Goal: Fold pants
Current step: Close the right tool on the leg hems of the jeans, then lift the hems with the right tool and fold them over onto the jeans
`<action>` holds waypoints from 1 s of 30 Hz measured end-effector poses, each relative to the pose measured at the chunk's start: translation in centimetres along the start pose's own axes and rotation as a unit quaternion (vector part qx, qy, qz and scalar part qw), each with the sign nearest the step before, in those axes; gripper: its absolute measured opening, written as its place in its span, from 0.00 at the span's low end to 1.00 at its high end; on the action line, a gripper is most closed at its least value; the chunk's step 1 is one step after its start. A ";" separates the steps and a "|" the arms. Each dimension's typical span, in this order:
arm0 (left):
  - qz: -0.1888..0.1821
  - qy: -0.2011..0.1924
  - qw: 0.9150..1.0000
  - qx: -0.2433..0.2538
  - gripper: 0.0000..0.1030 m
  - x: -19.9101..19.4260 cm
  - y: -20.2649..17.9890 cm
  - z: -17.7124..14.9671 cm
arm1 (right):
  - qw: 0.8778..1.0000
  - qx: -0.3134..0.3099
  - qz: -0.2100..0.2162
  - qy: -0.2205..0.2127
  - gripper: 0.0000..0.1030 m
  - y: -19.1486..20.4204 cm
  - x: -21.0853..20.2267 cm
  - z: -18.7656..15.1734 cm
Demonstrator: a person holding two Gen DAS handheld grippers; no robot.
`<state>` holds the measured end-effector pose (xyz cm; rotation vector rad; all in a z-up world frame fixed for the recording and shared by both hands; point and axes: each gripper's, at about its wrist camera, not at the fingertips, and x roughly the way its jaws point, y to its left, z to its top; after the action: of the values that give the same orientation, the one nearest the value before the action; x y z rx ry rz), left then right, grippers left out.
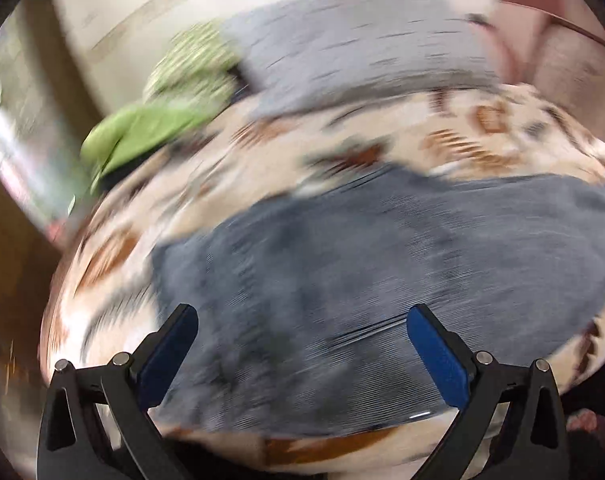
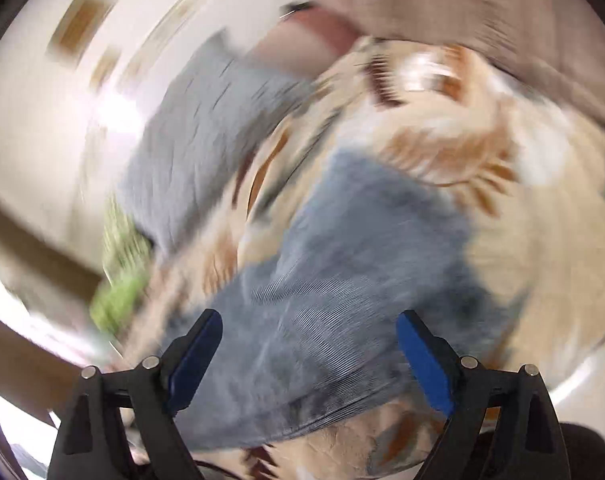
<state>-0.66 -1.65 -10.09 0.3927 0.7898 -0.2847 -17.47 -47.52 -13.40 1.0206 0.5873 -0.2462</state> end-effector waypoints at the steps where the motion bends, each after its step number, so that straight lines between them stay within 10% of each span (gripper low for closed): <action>1: -0.016 -0.007 1.000 0.019 1.00 -0.3 -1.6 0.7 | 1.000 0.022 0.011 0.003 0.88 -0.6 -0.3 0.3; 12: -0.115 0.064 0.988 0.082 1.00 3.5 -10.9 2.5 | 0.994 0.097 -0.031 0.040 0.88 -4.2 -0.1 -1.8; 15: -0.128 0.126 0.981 0.081 1.00 5.9 -11.0 0.8 | 0.992 0.105 -0.048 0.048 0.88 -4.3 1.6 -1.6; 21: -0.162 0.124 0.976 0.083 1.00 5.1 -10.1 -0.4 | 0.991 0.114 -0.064 0.022 0.86 -3.6 2.0 -0.6; 30: -0.172 0.101 0.975 0.102 1.00 3.4 -9.6 -2.1 | 0.994 0.067 -0.092 -0.007 0.28 -2.0 4.4 0.9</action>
<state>-3.46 -9.61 -16.17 0.4827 1.0343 -0.6607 -14.48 -48.96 -17.01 1.0945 0.6597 -0.4591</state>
